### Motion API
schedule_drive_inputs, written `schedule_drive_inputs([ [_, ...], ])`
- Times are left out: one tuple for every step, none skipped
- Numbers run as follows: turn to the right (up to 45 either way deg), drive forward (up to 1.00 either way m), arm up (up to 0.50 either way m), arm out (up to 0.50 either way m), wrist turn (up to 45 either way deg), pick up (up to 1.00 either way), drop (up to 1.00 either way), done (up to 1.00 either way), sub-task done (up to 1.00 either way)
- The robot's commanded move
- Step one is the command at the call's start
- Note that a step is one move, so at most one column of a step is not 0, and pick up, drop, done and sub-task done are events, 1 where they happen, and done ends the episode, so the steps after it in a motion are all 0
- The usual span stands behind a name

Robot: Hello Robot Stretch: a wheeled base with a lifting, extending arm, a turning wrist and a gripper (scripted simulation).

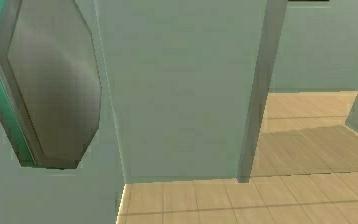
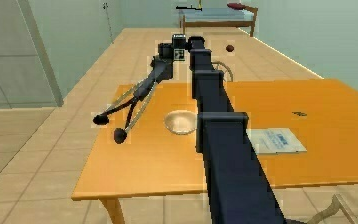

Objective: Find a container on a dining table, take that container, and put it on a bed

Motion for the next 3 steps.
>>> schedule_drive_inputs([
  [0.0, 0.0, 0.0, 0.0, 45.0, 0.0, 0.0, 0.0, 0.0],
  [0.0, 0.0, 0.0, 0.0, 45.0, 0.0, 0.0, 0.0, 0.0],
  [0.0, 0.0, 0.0, 0.0, 45.0, 0.0, 0.0, 0.0, 0.0],
])
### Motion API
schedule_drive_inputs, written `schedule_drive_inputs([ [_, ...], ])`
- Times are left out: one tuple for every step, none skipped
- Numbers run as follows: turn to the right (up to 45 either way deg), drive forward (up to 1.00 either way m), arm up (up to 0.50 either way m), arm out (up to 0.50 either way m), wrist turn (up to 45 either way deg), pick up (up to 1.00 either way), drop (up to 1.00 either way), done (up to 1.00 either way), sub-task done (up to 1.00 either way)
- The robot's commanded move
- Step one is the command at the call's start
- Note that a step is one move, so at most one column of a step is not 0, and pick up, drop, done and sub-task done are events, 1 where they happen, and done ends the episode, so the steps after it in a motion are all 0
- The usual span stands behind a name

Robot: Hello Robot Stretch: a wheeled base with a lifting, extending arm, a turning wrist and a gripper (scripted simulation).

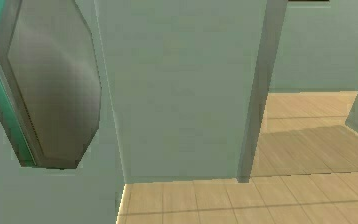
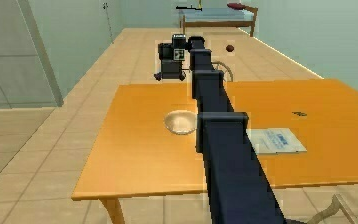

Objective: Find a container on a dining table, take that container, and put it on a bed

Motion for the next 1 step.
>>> schedule_drive_inputs([
  [0.0, 0.0, 0.0, 0.0, 3.0, 0.0, 0.0, 0.0, 0.0],
])
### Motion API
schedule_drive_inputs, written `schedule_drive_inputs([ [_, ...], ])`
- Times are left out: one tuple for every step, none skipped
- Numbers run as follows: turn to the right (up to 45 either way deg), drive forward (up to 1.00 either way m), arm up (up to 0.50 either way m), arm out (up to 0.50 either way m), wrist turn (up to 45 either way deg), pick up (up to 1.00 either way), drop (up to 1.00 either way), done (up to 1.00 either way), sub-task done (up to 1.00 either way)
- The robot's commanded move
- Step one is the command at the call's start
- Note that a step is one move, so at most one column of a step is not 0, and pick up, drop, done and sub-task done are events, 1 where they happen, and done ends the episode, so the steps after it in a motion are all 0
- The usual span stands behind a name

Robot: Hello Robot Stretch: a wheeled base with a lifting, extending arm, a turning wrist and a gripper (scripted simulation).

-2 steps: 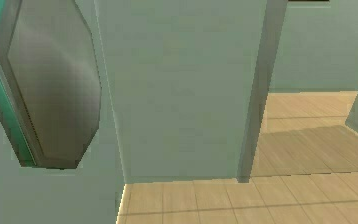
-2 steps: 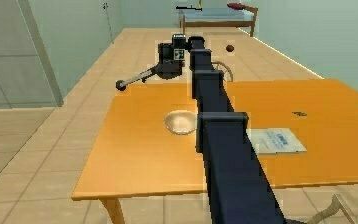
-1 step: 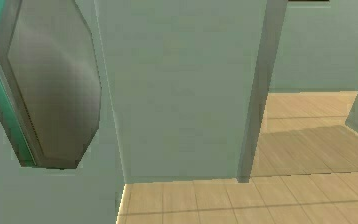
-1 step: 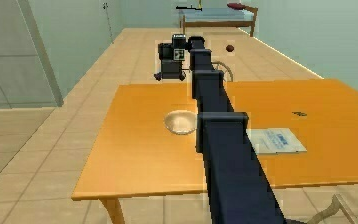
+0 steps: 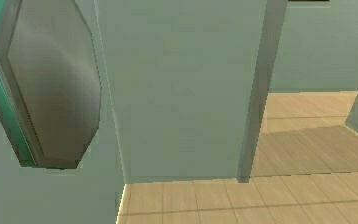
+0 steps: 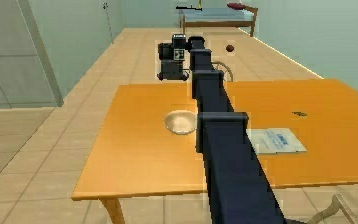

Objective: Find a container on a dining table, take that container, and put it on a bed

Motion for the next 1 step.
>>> schedule_drive_inputs([
  [0.0, 0.0, -0.26, 0.0, 0.0, 0.0, 0.0, 0.0, 0.0],
])
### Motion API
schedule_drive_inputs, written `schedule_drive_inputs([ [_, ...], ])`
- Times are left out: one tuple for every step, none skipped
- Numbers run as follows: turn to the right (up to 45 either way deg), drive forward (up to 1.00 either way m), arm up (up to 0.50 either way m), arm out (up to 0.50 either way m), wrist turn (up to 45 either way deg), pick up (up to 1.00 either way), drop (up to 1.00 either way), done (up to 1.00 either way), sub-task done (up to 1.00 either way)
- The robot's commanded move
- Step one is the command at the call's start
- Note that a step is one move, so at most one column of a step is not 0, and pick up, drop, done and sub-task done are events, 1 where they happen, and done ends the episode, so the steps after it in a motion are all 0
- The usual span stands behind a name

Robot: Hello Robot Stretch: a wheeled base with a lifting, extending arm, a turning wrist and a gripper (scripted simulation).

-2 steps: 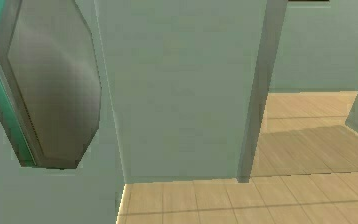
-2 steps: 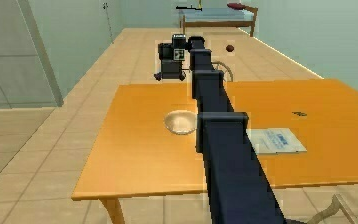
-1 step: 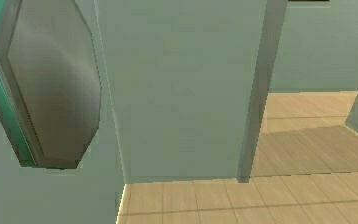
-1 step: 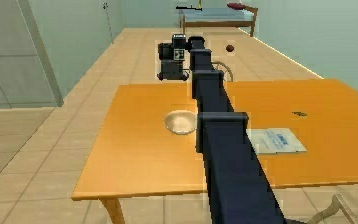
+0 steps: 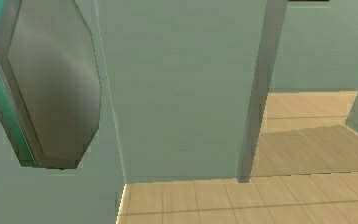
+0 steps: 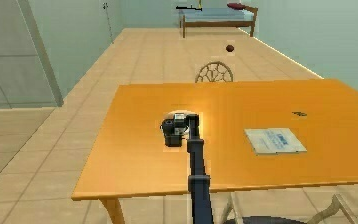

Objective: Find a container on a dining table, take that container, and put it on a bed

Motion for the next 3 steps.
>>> schedule_drive_inputs([
  [0.0, 0.0, 0.0, 0.0, 0.0, 1.0, 0.0, 0.0, 0.0],
  [0.0, 0.0, 0.1, 0.0, 0.0, 0.0, 0.0, 0.0, 0.0],
  [0.0, 0.0, 0.16, 0.0, 0.0, 0.0, 0.0, 0.0, 0.0],
])
